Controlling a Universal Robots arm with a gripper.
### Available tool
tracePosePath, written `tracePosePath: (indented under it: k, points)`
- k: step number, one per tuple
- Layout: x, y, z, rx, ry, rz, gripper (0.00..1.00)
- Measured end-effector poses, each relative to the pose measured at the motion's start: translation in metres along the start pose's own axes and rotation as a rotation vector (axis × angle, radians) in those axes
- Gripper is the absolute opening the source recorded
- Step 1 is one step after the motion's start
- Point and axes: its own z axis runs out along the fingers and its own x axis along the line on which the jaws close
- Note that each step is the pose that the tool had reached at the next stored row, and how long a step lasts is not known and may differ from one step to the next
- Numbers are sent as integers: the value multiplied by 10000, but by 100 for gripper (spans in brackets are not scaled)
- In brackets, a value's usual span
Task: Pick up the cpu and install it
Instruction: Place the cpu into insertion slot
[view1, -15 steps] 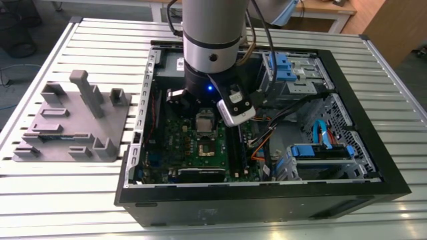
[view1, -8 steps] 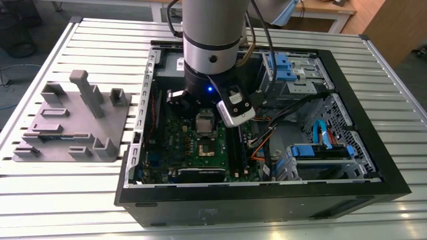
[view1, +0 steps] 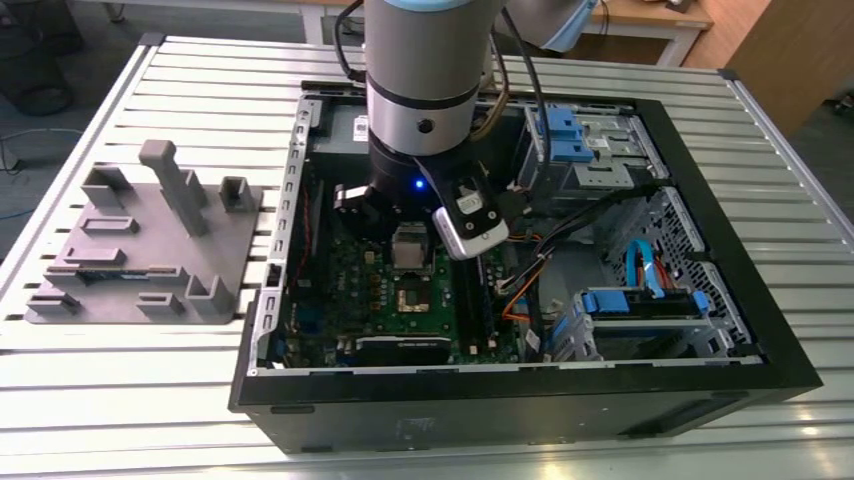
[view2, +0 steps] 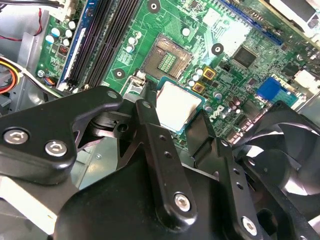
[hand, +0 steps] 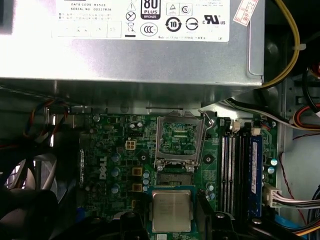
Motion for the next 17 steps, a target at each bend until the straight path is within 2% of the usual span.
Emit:
tracePosePath:
  k: [11, 17]
  points:
    - [0, 0, 15, -2, -1, 0, 47]
    - [0, -1, 70, 0, -10, 0, 47]
